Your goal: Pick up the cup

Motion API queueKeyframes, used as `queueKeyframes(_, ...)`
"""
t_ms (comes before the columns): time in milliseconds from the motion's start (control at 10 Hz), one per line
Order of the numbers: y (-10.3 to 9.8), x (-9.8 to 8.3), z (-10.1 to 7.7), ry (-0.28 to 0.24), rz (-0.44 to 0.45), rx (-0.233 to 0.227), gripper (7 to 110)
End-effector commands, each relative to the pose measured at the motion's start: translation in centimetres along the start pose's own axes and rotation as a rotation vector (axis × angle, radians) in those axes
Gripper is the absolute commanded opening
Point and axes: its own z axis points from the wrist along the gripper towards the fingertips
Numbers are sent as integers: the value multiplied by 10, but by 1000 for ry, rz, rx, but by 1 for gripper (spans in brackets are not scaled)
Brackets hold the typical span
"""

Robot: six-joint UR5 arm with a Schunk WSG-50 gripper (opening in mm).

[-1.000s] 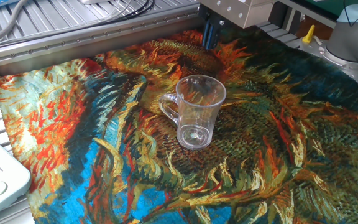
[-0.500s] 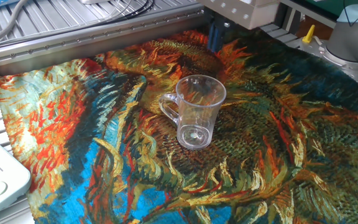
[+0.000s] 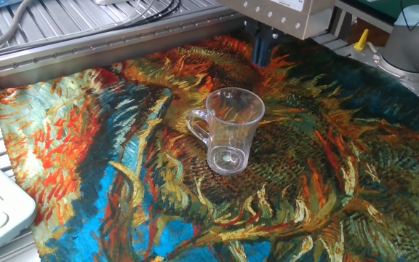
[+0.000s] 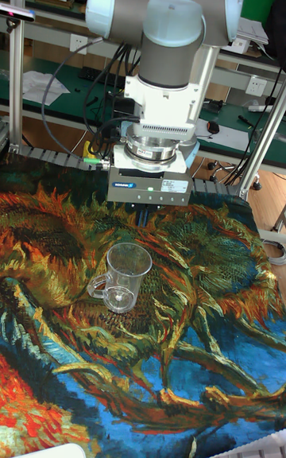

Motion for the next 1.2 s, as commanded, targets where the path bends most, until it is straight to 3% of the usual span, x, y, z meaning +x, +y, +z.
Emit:
queueKeyframes(0,8,1,0,-4,-2,-46,7)
queueKeyframes(200,-25,-1,3,-16,-17,79,7)
queueKeyframes(300,-17,4,1,6,-10,41,7)
queueKeyframes(700,-18,36,7,95,-33,-22,7)
queueKeyframes(1100,-39,47,18,115,-32,49,7)
